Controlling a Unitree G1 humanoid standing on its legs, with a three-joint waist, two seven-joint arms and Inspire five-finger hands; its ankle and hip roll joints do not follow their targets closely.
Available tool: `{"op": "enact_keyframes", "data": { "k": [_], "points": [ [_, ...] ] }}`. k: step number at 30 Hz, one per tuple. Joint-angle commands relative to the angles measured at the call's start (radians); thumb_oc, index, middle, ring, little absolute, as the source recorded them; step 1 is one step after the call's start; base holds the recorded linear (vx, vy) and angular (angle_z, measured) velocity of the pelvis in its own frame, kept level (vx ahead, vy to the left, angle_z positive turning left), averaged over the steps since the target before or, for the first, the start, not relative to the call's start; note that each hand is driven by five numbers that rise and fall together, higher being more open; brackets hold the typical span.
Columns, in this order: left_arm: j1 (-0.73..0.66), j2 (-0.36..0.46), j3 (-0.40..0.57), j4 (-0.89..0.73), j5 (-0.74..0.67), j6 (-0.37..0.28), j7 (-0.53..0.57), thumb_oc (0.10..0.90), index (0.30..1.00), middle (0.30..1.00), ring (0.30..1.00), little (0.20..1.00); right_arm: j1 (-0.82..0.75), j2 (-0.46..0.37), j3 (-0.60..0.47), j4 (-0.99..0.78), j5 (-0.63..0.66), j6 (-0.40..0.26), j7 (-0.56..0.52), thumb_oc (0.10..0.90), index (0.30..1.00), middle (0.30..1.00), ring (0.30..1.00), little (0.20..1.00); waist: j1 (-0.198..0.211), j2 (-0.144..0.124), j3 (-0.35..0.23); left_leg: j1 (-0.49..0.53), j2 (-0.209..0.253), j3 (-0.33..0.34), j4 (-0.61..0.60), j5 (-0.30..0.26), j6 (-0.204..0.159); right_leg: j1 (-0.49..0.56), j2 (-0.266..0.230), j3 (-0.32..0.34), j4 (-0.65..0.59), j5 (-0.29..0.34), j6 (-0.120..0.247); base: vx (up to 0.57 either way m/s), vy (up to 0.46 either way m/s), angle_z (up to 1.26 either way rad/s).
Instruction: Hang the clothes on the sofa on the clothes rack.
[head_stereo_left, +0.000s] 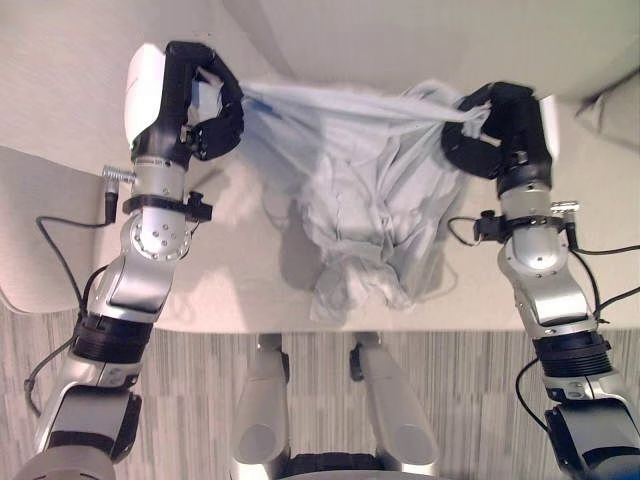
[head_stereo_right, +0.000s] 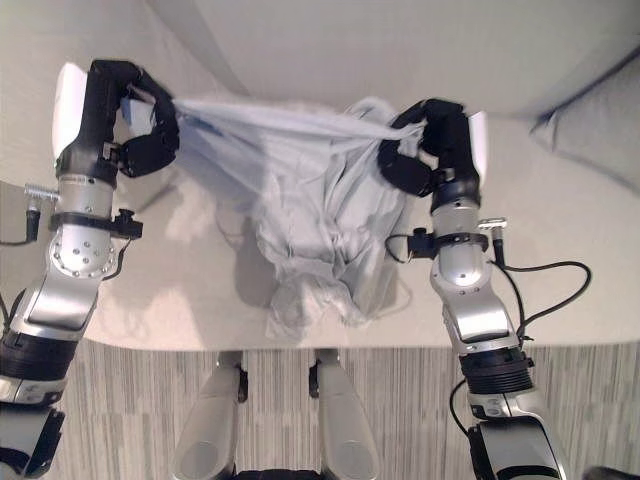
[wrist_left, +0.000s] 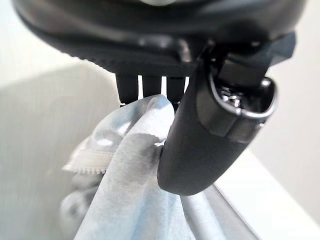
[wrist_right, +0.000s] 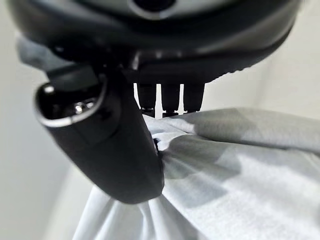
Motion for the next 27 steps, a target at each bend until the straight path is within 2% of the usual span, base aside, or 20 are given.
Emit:
{"op": "enact_keyframes", "data": {
  "k": [1, 7, 9, 11, 15, 18, 20, 21, 23, 24, 25, 27],
  "points": [
    [-0.131, 0.023, 0.096, -0.059, -0.007, -0.060, 0.075, 0.400, 0.300, 0.300, 0.300, 0.300, -0.078, -0.059, -0.091, -0.126, -0.076, -0.087, -0.003, 0.400, 0.300, 0.300, 0.300, 0.300, -0.004, 0.000, -0.115, 0.110, -0.021, 0.002, 0.004, -0.147, 0.079, 0.053, -0.083, 0.018, 0.002, -0.120, -0.010, 0.04, -0.028, 0.15],
    [-0.094, 0.022, 0.148, -0.085, -0.001, -0.064, 0.089, 0.400, 0.300, 0.300, 0.300, 0.300, -0.122, -0.046, -0.045, -0.126, -0.108, -0.081, 0.013, 0.400, 0.300, 0.300, 0.300, 0.300, 0.013, -0.015, -0.254, 0.177, -0.013, 0.016, 0.004, -0.143, 0.091, 0.141, -0.073, 0.009, 0.002, -0.124, -0.012, 0.05, -0.066, 0.08],
    [-0.098, 0.038, 0.168, -0.078, -0.001, -0.062, 0.105, 0.400, 0.300, 0.300, 0.300, 0.300, -0.197, -0.055, -0.002, -0.095, -0.123, -0.076, 0.006, 0.400, 0.300, 0.300, 0.300, 0.300, 0.030, -0.032, -0.317, 0.205, -0.004, 0.019, 0.004, -0.130, 0.095, 0.194, -0.071, 0.001, 0.002, -0.122, -0.009, 0.01, -0.138, 0.04],
    [-0.106, 0.055, 0.187, -0.066, -0.003, -0.061, 0.121, 0.400, 0.300, 0.300, 0.300, 0.300, -0.261, -0.061, 0.034, -0.064, -0.129, -0.077, -0.001, 0.400, 0.300, 0.300, 0.300, 0.300, 0.046, -0.048, -0.352, 0.220, 0.003, 0.019, 0.004, -0.124, 0.101, 0.233, -0.065, 0.001, 0.002, -0.124, -0.008, -0.04, -0.143, 0.06],
    [-0.098, 0.061, 0.214, -0.080, -0.002, -0.061, 0.129, 0.400, 0.300, 0.300, 0.300, 0.300, -0.288, -0.063, 0.038, -0.070, -0.135, -0.078, -0.006, 0.400, 0.300, 0.300, 0.300, 0.300, 0.050, -0.055, -0.367, 0.227, 0.007, 0.016, 0.004, -0.123, 0.105, 0.251, -0.062, 0.005, 0.002, -0.126, -0.007, -0.03, -0.068, 0.13],
    [-0.090, 0.080, 0.268, -0.071, -0.003, -0.059, 0.152, 0.400, 0.300, 0.300, 0.300, 0.300, -0.334, -0.066, 0.047, -0.040, -0.127, -0.075, -0.022, 0.400, 0.300, 0.300, 0.300, 0.300, 0.070, -0.069, -0.381, 0.208, 0.018, 0.018, 0.004, -0.105, 0.107, 0.282, -0.051, 0.002, 0.002, -0.129, -0.002, -0.11, -0.075, 0.22],
    [-0.102, 0.082, 0.270, -0.052, 0.003, -0.047, 0.156, 0.400, 0.300, 0.300, 0.300, 0.300, -0.332, -0.064, 0.040, -0.022, -0.123, -0.070, -0.035, 0.400, 0.300, 0.300, 0.300, 0.300, 0.061, -0.079, -0.370, 0.218, 0.043, 0.084, 0.004, -0.102, 0.098, 0.287, -0.066, -0.031, 0.002, -0.117, 0.009, -0.07, 0.013, 0.30],
    [-0.103, 0.082, 0.269, -0.051, 0.003, -0.047, 0.157, 0.400, 0.300, 0.300, 0.300, 0.300, -0.332, -0.064, 0.040, -0.022, -0.122, -0.070, -0.035, 0.400, 0.300, 0.300, 0.300, 0.300, 0.061, -0.079, -0.367, 0.220, 0.043, 0.083, 0.004, -0.102, 0.098, 0.290, -0.066, -0.033, 0.002, -0.118, 0.008, -0.02, 0.054, 0.52],
    [-0.109, 0.085, 0.283, -0.049, 0.010, -0.044, 0.159, 0.400, 0.300, 0.300, 0.300, 0.300, -0.339, -0.065, 0.046, -0.017, -0.115, -0.060, -0.036, 0.400, 0.300, 0.300, 0.300, 0.300, 0.062, -0.076, -0.365, 0.283, 0.066, 0.107, 0.004, -0.100, 0.087, 0.301, -0.080, -0.054, 0.002, -0.105, 0.010, 0.00, 0.163, 0.62],
    [-0.115, 0.082, 0.288, -0.042, 0.016, -0.038, 0.161, 0.400, 0.300, 0.300, 0.300, 0.300, -0.343, -0.066, 0.052, -0.019, -0.118, -0.057, -0.036, 0.400, 0.300, 0.300, 0.300, 0.300, 0.057, -0.076, -0.370, 0.334, 0.102, 0.128, 0.018, -0.093, 0.082, 0.300, -0.102, -0.069, 0.005, -0.096, 0.014, -0.01, 0.197, 0.44],
    [-0.115, 0.082, 0.288, -0.042, 0.016, -0.038, 0.161, 0.400, 0.300, 0.300, 0.300, 0.300, -0.343, -0.066, 0.052, -0.019, -0.118, -0.058, -0.036, 0.400, 0.300, 0.300, 0.300, 0.300, 0.056, -0.075, -0.368, 0.338, 0.104, 0.127, 0.016, -0.093, 0.082, 0.304, -0.101, -0.071, 0.005, -0.097, 0.014, -0.02, 0.233, 0.26],
    [-0.133, 0.099, 0.287, -0.031, 0.022, -0.037, 0.172, 0.400, 0.300, 0.300, 0.300, 0.300, -0.350, -0.076, 0.072, -0.019, -0.116, -0.048, -0.034, 0.400, 0.300, 0.300, 0.300, 0.300, 0.040, -0.068, -0.389, 0.407, 0.160, 0.133, 0.044, -0.085, 0.074, 0.294, -0.137, -0.090, 0.008, -0.082, 0.018, -0.04, 0.381, 0.36]
  ]
}}
